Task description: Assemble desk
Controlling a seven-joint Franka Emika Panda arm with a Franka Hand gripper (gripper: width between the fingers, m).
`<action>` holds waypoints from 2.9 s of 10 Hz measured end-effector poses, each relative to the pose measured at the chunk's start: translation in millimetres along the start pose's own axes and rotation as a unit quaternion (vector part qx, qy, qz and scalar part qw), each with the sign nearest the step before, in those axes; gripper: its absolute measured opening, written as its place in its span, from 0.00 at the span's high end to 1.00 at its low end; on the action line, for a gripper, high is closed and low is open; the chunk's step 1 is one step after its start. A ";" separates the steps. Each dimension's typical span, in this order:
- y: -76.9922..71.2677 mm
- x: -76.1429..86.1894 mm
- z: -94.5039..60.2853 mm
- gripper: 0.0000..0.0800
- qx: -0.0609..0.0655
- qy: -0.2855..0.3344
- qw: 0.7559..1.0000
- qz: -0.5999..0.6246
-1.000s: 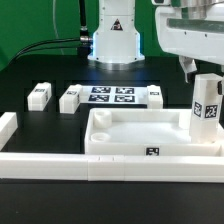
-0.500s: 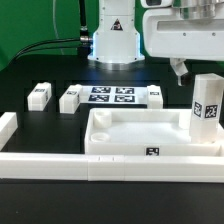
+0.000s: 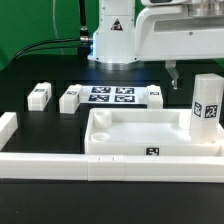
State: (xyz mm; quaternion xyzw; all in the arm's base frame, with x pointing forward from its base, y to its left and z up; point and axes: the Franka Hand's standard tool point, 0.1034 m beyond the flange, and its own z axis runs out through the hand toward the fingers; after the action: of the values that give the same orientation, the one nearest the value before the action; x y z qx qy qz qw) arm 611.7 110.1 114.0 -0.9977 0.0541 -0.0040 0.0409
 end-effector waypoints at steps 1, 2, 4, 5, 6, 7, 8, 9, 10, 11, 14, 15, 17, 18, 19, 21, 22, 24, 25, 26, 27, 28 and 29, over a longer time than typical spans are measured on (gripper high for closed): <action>-1.4 -0.4 0.5 0.19 -0.003 0.000 0.999 -0.049; -1.3 0.6 0.6 0.19 -0.006 0.003 0.996 -0.087; -0.9 0.5 1.5 0.35 -0.007 0.003 0.991 -0.134; -0.6 0.5 1.5 0.51 -0.007 0.003 0.991 -0.135; -0.6 0.6 1.5 0.51 -0.007 0.003 0.991 -0.134; -0.5 0.6 1.6 0.64 -0.007 0.003 0.991 -0.131; -0.4 0.6 1.6 0.64 -0.007 0.003 0.993 -0.120; -0.4 0.6 1.6 0.64 -0.007 0.003 0.993 -0.122; -0.5 0.6 1.6 0.64 -0.006 0.003 0.993 -0.116; -0.3 0.7 1.6 0.64 -0.005 0.004 0.997 -0.071; 0.9 1.2 1.4 0.64 -0.001 0.006 0.996 0.085; 0.8 0.5 1.3 0.64 0.000 0.010 0.988 0.156; 1.9 -1.2 1.3 0.64 0.009 0.010 0.964 0.267; 1.5 -2.6 1.6 0.64 0.015 0.005 0.942 0.335; 1.1 -2.9 1.8 0.64 0.020 0.002 0.923 0.385; -0.7 -2.5 2.1 0.64 0.022 -0.004 0.882 0.470; -1.5 -2.7 2.2 0.64 0.025 -0.007 0.860 0.509; -2.5 -2.8 2.2 0.64 0.026 -0.009 0.844 0.535; -2.8 -3.0 2.3 0.55 0.026 -0.009 0.852 0.523; -2.8 -3.0 2.3 0.32 0.026 -0.009 0.864 0.503; -3.3 -3.6 1.0 0.32 0.019 -0.011 0.883 0.470; -3.6 -3.3 1.0 0.21 0.020 -0.010 0.890 0.455; -3.3 -3.3 1.3 0.20 0.020 -0.009 0.913 0.408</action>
Offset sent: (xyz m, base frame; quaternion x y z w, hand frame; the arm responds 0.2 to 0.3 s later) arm -0.0020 0.0026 -0.0013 0.0007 0.0091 -0.1256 0.9920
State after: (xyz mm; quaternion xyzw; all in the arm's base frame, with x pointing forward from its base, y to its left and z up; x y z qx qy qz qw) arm 608.7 113.8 113.0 -0.8878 0.4559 0.0210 0.0598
